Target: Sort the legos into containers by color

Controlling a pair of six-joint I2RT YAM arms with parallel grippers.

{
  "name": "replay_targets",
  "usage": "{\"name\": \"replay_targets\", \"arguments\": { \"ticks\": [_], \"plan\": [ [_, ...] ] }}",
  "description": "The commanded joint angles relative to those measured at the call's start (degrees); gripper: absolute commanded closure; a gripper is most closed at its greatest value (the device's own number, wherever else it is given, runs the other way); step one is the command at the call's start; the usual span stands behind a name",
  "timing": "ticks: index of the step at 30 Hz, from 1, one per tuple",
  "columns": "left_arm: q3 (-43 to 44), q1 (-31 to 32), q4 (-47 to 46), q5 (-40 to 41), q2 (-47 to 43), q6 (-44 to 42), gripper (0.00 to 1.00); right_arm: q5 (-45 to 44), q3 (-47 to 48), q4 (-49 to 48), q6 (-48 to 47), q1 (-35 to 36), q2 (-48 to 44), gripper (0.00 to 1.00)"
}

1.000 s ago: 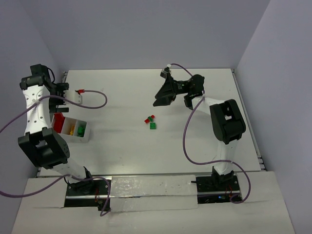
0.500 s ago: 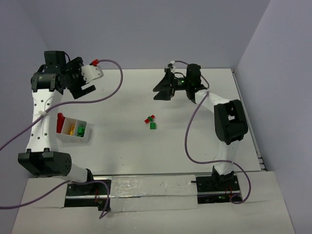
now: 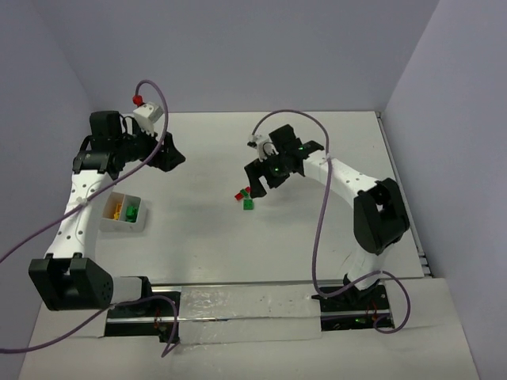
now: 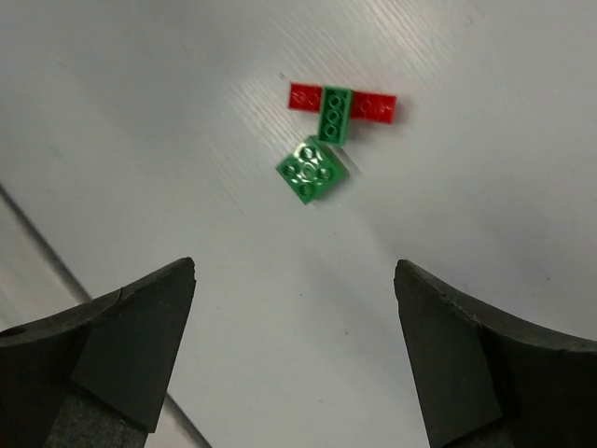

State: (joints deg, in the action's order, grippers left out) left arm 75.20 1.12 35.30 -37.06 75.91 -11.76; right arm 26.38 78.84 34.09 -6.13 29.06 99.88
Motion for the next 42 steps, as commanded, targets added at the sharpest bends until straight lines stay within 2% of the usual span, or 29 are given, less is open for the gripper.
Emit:
{"name": "replay_targets", "arguments": {
  "ticks": [1, 6, 8, 13, 15, 21, 23, 25, 27, 33, 36, 40, 42],
  "plan": [
    [-1.56, 1.38, -12.92, 4.77, -5.84, 14.75, 0.01, -10.74, -0.24, 2.55, -4.24, 2.21, 3.13, 0.06],
    [-2.41, 2.57, -10.51, 17.07, -7.4, 14.23, 0.01, -13.19, -0.77, 2.18, 0.76, 6.07, 6.83, 0.1],
    [-2.95, 2.57, -9.29, 18.8, -7.71, 13.7, 0.01, -13.19, -1.27, 1.26, 2.07, 7.26, 7.6, 0.12],
    [-5.21, 2.66, -7.23, 16.56, -9.61, 10.16, 0.01, -13.4, -1.3, -0.95, 2.63, 9.24, 8.92, 0.12],
    [-6.63, 2.67, -6.73, 12.45, -11.08, 7.25, 0.01, -13.76, -1.01, -1.74, 2.71, 9.65, 9.72, 0.13],
    [-9.32, 3.37, -7.95, 12.8, -11.63, 9.33, 0.01, -15.99, 1.82, -2.69, 4.59, 10.52, 13.12, 0.14],
    [-10.41, 4.08, -7.64, 9.68, -11.57, 8.57, 0.01, -16.59, 2.18, -2.62, 5.21, 10.59, 13.57, 0.14],
    [-11.73, 6.87, -8.1, 10.07, -11.93, 8.04, 0.01, -16.88, 1.67, -2.77, 5.27, 10.58, 13.03, 0.13],
    [-13.21, 13.26, -7.97, 14.13, -10.55, 7.5, 0.03, -16.44, -0.32, -3.06, 4.9, 10.14, 10.76, 0.12],
    [-15.84, 23.81, -13.52, 20.68, -3.9, 11.75, 0.14, -15.21, -4.0, -2.91, 4.55, 7.39, 7.44, 0.11],
    [-16.31, 26.36, -16.87, 25.0, -0.14, 17.03, 0.17, -15.38, -5.3, -3.3, 4.64, 6.03, 6.59, 0.11],
    [-16.67, 27.09, -19.48, 25.02, 2.63, 17.53, 0.21, -15.8, -6.61, -3.41, 4.77, 4.75, 6.04, 0.11],
    [-16.18, 30.8, -20.9, 27.67, 4.84, 17.03, 0.25, -14.28, -7.92, -3.19, 5.34, 2.65, 5.85, 0.11]
  ]
}}
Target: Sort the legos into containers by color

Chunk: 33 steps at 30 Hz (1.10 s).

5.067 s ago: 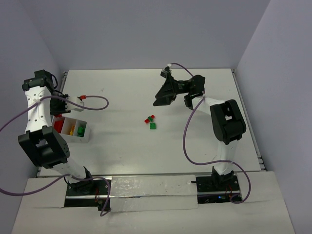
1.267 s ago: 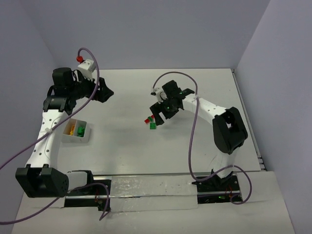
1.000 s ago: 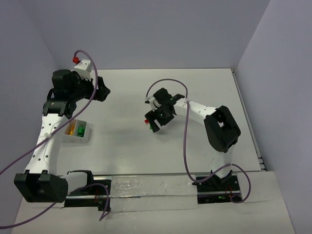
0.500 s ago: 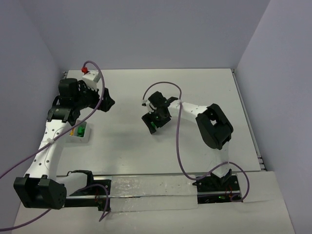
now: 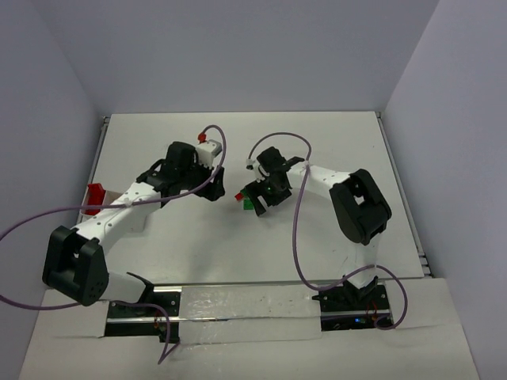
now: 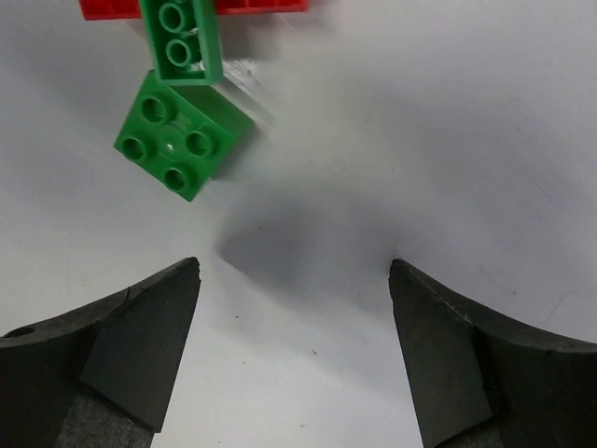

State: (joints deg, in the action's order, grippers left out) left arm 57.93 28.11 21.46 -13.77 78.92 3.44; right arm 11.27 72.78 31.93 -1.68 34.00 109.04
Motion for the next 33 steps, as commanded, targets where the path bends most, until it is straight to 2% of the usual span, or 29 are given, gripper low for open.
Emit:
{"name": "replay_targets", "arguments": {
  "ticks": [1, 4, 10, 19, 26, 33],
  "plan": [
    [1.45, 4.83, -7.82, 5.41, 2.76, 1.93, 0.27, 1.4, -2.16, -0.99, 1.26, -3.27, -3.31, 0.11],
    [3.22, 8.85, -8.81, 9.44, 8.17, 2.35, 0.3, 3.48, -2.81, -0.44, 1.59, -7.87, -3.41, 0.12],
    [8.98, 12.73, -5.32, 9.23, 16.25, 4.21, 0.37, 3.86, -3.15, 0.25, 1.59, -13.07, -4.91, 0.12],
    [13.95, 17.7, -1.83, 13.5, 23.68, 12.03, 0.22, 4.21, -3.17, 0.15, 1.59, -15.12, -6.35, 0.12],
    [16.42, 18.64, 0.06, 18.41, 28.53, 16.64, 0.24, 4.05, -2.82, 0.5, 1.59, -16.06, -7.18, 0.11],
    [15.55, 19.0, 0.07, 23.17, 29.79, 18.45, 0.32, 4.11, -3.34, 0.24, 1.59, -16.86, -8.23, 0.1]
  ]
}}
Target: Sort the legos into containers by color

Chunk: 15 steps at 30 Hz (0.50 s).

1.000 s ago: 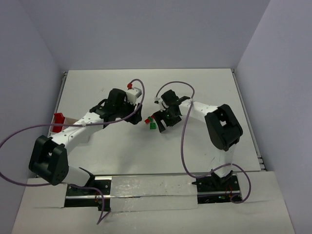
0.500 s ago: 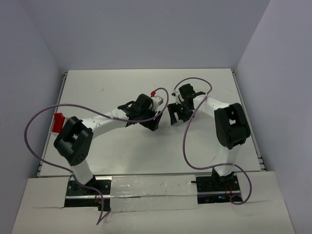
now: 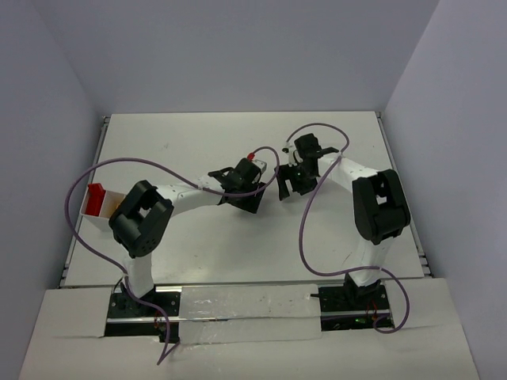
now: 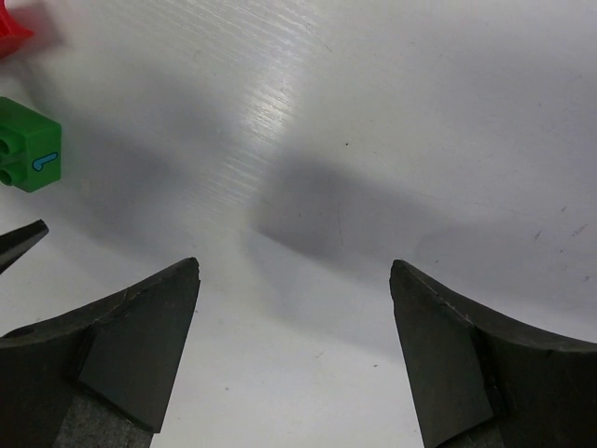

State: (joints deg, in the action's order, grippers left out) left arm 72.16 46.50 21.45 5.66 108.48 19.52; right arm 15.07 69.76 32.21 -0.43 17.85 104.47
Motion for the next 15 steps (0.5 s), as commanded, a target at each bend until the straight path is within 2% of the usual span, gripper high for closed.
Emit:
{"name": "replay_targets", "arguments": {
  "ticks": [1, 10, 15],
  "plan": [
    [1.23, 0.53, 0.17, 3.75, 0.24, 2.53, 0.33, 0.31, -0.32, -0.04, 0.34, -0.79, -3.66, 0.1],
    [4.76, 1.53, 0.52, 3.66, 5.52, 1.75, 0.4, 0.22, -0.59, 0.0, 0.34, -1.28, -4.1, 0.09],
    [5.91, 1.75, 0.46, 5.79, 6.33, 0.69, 0.49, -0.07, -0.59, 0.02, 0.34, -1.62, -4.54, 0.09]
  ]
}}
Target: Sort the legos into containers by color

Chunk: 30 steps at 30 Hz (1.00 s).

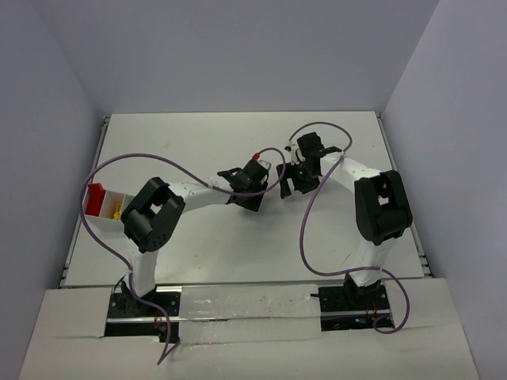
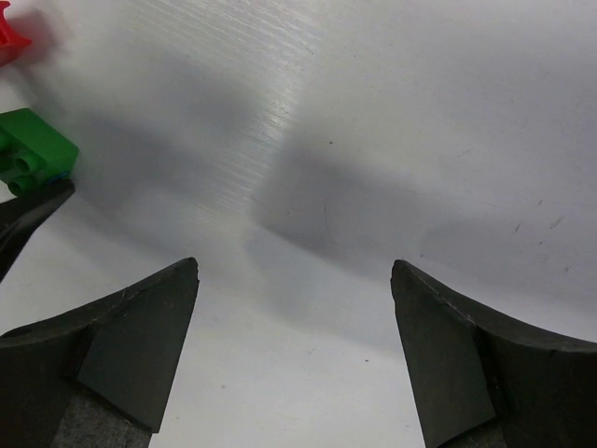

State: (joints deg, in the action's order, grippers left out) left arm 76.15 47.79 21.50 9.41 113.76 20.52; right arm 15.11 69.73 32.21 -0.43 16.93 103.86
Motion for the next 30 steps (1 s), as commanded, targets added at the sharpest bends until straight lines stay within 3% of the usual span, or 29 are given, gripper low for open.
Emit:
{"name": "replay_targets", "arguments": {
  "ticks": [1, 5, 7, 9, 12, 15, 21, 23, 30],
  "plan": [
    [2.02, 0.46, 0.27, 2.5, 0.89, -0.62, 0.51, -0.22, -0.59, -0.07, 0.34, -0.76, -4.16, 0.09],
    [1.92, 0.45, 0.64, 3.41, 0.47, -2.2, 0.63, -0.32, -0.27, -0.12, 0.34, -0.76, -4.46, 0.09],
    [0.83, 0.44, 0.71, 3.21, -0.45, -4.1, 0.78, -0.17, 0.15, 0.14, 0.34, -0.76, -4.39, 0.09],
    [-0.84, 0.35, 0.59, 3.33, -3.27, -6.07, 1.0, -0.11, 0.6, 0.49, 0.22, -0.76, -4.52, 0.09],
    [-4.67, -1.43, 0.68, 0.48, -13.23, -12.37, 1.0, 0.88, 0.93, 0.48, -0.52, -0.81, -5.62, 0.09],
    [-10.34, -7.05, 2.71, -14.56, -28.12, -19.57, 1.0, 2.35, 0.93, -0.27, -1.06, -0.34, -7.13, 0.08],
    [-9.45, -23.11, 18.44, -28.13, -39.26, -32.85, 1.0, 3.61, 2.1, -1.19, -0.98, 1.57, -7.8, 0.02],
    [-10.04, -28.59, 24.52, -28.74, -41.67, -34.99, 1.0, 3.19, 2.67, -1.19, -1.02, 2.75, -7.62, 0.0],
    [-15.85, -42.08, 28.13, -19.52, -44.47, -37.76, 1.0, 2.04, 3.12, -0.93, -1.51, 5.03, -7.8, 0.0]
  ]
}}
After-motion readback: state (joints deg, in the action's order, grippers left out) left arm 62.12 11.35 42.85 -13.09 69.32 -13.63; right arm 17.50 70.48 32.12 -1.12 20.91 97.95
